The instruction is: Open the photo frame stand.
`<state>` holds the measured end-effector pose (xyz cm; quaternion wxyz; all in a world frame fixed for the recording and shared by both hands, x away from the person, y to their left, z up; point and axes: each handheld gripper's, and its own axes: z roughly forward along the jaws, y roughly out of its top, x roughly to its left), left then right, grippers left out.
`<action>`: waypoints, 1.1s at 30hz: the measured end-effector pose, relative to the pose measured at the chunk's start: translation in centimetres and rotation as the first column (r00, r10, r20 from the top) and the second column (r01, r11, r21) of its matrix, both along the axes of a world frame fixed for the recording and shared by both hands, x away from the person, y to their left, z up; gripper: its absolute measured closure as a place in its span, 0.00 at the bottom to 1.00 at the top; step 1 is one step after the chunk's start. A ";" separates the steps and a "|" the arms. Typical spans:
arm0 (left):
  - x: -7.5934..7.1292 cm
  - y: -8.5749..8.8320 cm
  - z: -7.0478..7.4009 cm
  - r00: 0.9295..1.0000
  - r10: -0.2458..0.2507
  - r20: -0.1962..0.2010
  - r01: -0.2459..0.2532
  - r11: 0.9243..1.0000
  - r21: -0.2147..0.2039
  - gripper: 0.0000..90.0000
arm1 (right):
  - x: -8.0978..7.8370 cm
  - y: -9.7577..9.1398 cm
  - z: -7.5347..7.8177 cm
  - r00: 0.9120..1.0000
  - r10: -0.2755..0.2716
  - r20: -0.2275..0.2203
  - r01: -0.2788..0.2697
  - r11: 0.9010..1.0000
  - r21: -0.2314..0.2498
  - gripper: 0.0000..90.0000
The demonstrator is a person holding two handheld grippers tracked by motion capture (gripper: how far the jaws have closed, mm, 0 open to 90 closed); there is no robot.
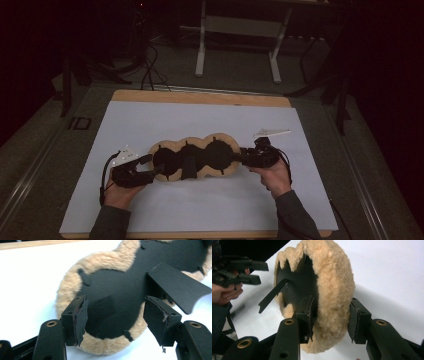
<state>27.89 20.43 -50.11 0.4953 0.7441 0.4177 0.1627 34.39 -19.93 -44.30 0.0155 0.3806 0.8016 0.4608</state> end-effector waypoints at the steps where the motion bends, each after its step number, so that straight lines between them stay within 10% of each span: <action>1: 0.0 0.2 0.0 1.000 0.006 0.001 -0.006 1.000 -0.002 0.41 | 0.0 0.0 0.0 1.000 0.002 0.002 -0.002 1.000 -0.007 0.66; 33: 1.3 1.9 -1.0 0.998 0.059 -0.028 -0.059 0.998 -0.005 0.38 | -0.4 0.0 -0.4 0.993 0.079 0.082 -0.069 0.991 -0.114 0.66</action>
